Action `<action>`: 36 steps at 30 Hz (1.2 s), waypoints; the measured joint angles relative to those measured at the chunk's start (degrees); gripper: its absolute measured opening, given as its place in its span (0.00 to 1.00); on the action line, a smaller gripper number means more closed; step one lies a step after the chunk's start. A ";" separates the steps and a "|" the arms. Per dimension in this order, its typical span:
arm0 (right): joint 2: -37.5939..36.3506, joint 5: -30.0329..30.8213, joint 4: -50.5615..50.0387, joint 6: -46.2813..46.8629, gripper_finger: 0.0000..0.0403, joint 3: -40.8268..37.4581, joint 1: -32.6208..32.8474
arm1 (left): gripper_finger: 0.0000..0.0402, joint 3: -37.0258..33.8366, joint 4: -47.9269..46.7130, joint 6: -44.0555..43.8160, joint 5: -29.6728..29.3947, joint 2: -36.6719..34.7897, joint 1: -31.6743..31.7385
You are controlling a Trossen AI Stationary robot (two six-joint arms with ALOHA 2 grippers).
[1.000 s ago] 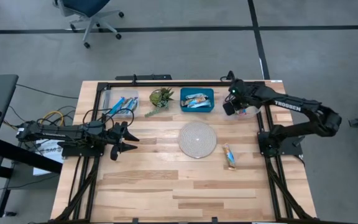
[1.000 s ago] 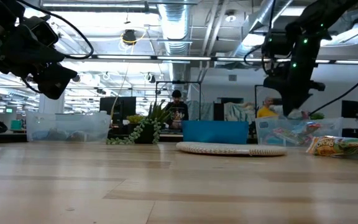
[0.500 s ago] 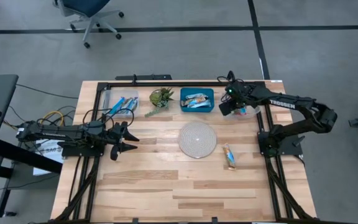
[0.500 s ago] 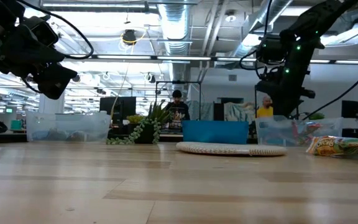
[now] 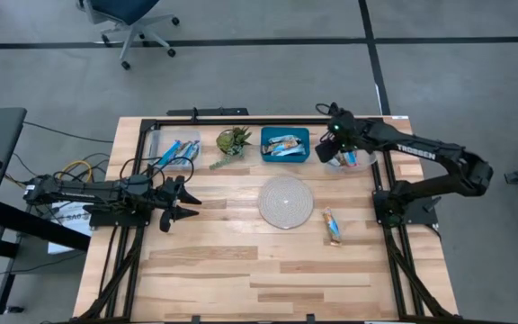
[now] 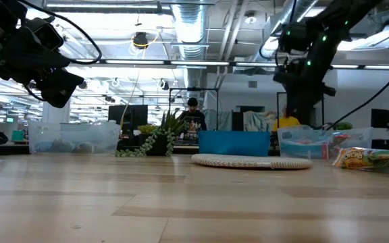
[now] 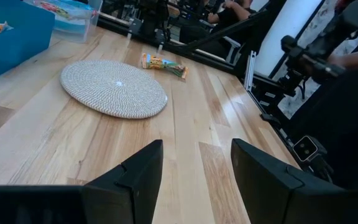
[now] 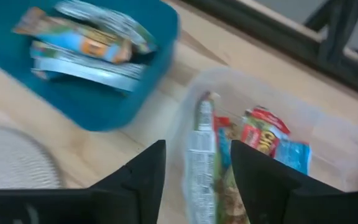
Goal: Pick and place Granola Bars by type
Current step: Put the yellow granola bar into the blue bin
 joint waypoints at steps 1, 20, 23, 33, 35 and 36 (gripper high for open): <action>-0.72 -0.01 -0.22 -0.02 0.44 0.32 0.59 | 0.46 -0.01 -0.01 0.00 0.00 0.01 0.02; -3.96 -8.24 -12.91 3.08 0.43 7.19 27.12 | 0.46 -0.02 -0.02 0.00 0.00 0.01 0.02; -3.96 -9.36 -14.93 7.93 0.42 7.19 32.76 | 0.46 -0.01 -0.02 0.00 0.00 0.00 0.02; -2.68 -7.45 -18.43 30.04 0.42 7.21 50.77 | 0.46 -0.02 0.00 0.00 0.00 0.01 0.02; -1.54 -6.25 -19.25 34.23 0.42 6.85 53.70 | 0.46 0.00 -0.02 0.00 0.00 0.00 0.00; -0.91 -6.02 -19.57 36.29 0.42 6.58 54.94 | 0.46 -0.02 0.00 0.00 0.00 0.00 0.00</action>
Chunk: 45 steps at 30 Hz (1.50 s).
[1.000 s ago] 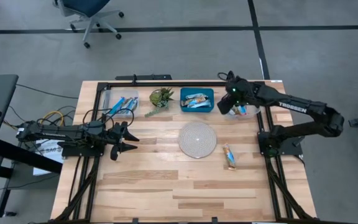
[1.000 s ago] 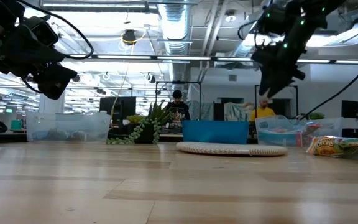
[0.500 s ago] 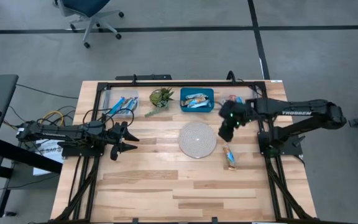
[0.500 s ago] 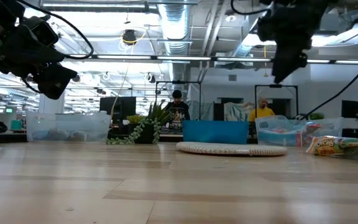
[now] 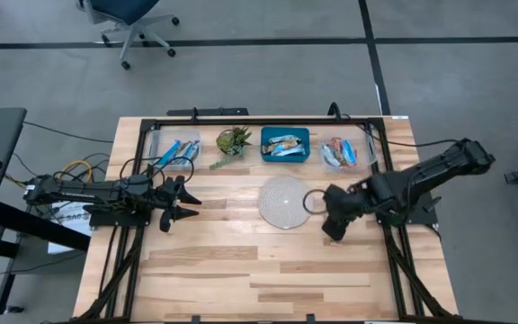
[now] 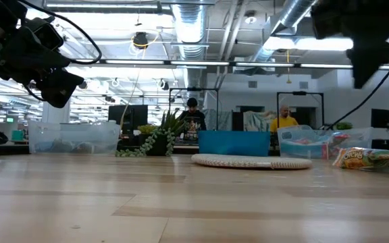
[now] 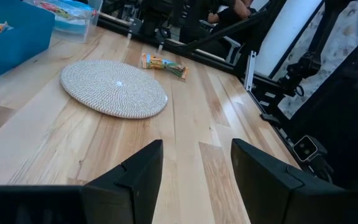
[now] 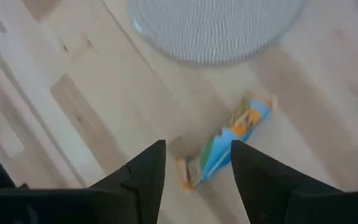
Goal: Pick and place Granola Bars by type
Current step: Put the yellow granola bar into the blue bin
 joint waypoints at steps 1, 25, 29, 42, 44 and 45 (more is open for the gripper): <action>0.88 0.01 0.12 1.99 0.42 -0.44 0.99 | 0.46 0.00 -0.02 0.00 0.00 0.02 0.02; 18.34 -1.46 10.10 15.29 0.42 -5.78 -1.10 | 0.46 0.01 -0.01 0.00 0.00 0.01 0.01; 17.85 -1.39 10.03 14.74 0.42 -4.39 -1.32 | 0.46 0.00 -0.02 0.00 0.00 0.01 0.02; 15.70 -0.28 0.39 16.58 0.42 -2.77 -1.32 | 0.46 0.01 -0.01 0.00 0.00 0.00 0.01; 15.68 -0.05 -0.03 18.67 0.42 -3.69 -1.32 | 0.46 0.01 -0.02 0.00 0.00 0.02 0.02; 15.68 -0.07 0.38 19.56 0.42 -4.22 -1.32 | 0.46 0.00 -0.02 0.00 0.00 0.00 0.02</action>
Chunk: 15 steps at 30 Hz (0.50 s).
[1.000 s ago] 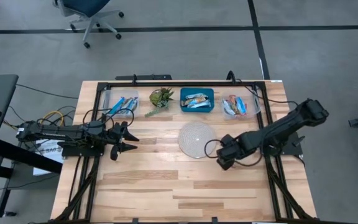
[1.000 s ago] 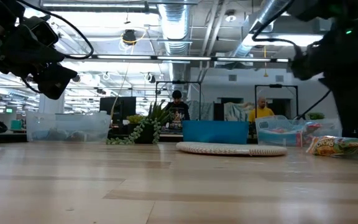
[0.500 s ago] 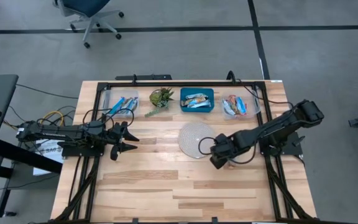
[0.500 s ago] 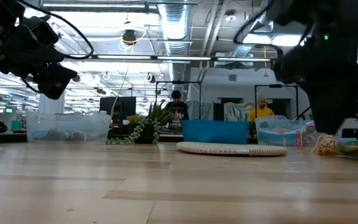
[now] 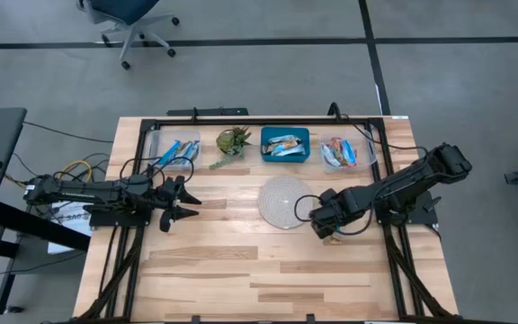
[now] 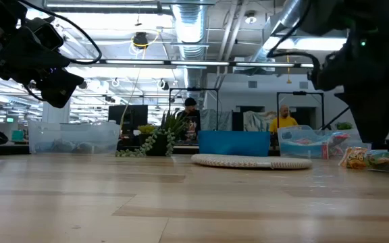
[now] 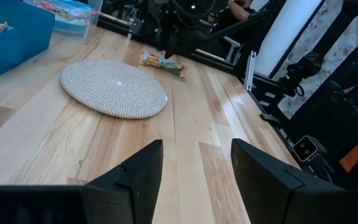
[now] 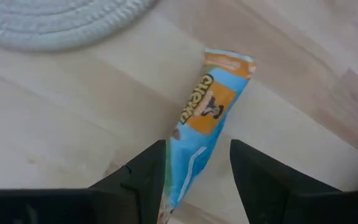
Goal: Pick and place Granola Bars by type
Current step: Put the yellow granola bar into the blue bin
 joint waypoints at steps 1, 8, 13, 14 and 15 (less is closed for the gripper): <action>0.00 -0.04 0.41 0.57 0.42 -0.54 0.00 | 0.46 0.02 0.00 0.00 0.00 0.00 -0.02; -0.02 -1.10 3.94 1.72 0.42 -2.28 -0.54 | 0.46 0.01 0.01 0.00 0.00 0.00 0.00; 0.04 -0.04 4.78 1.91 0.44 -3.86 -1.79 | 0.46 0.00 0.01 0.00 0.00 0.02 0.00; 0.04 -0.60 5.05 2.20 0.45 -4.46 -2.01 | 0.46 0.00 0.00 0.00 0.00 0.00 0.00; 0.04 -1.17 5.53 2.37 0.45 -5.00 -2.21 | 0.46 0.00 0.00 0.00 0.00 0.00 -0.02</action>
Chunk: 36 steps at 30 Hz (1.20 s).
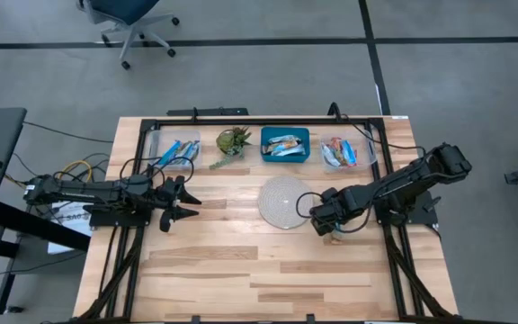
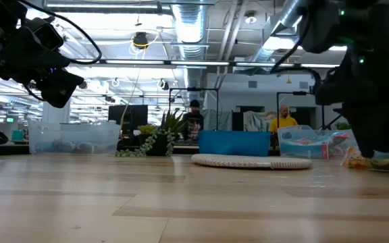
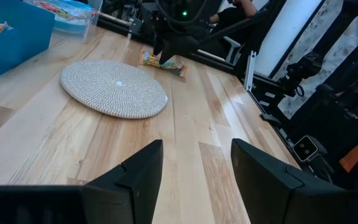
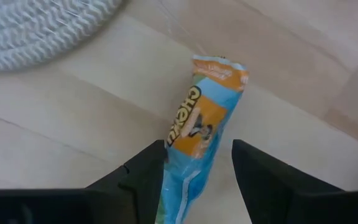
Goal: Pick and place Granola Bars by type
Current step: Put the yellow granola bar into the blue bin
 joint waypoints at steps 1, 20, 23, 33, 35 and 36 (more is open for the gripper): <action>0.01 -0.19 0.42 -0.01 0.46 -0.37 -0.13 | 0.46 -0.01 0.01 0.00 0.00 0.02 0.02; 0.02 -1.61 7.91 -2.72 0.17 -2.90 -1.04 | 0.46 -0.01 0.00 0.00 0.00 0.02 0.02; -0.14 -1.64 8.69 -4.92 0.14 -2.78 -1.46 | 0.46 0.02 0.00 0.00 0.00 0.02 0.01; -6.42 3.64 9.51 -18.73 0.14 3.31 -6.97 | 0.46 -0.01 0.02 0.00 0.00 0.01 0.02; -7.66 4.53 9.57 -23.63 0.14 5.30 -9.57 | 0.46 0.01 0.00 0.00 0.00 0.01 0.02; -8.13 4.63 9.55 -26.53 0.14 6.28 -11.05 | 0.46 0.00 0.00 0.00 0.00 0.02 0.00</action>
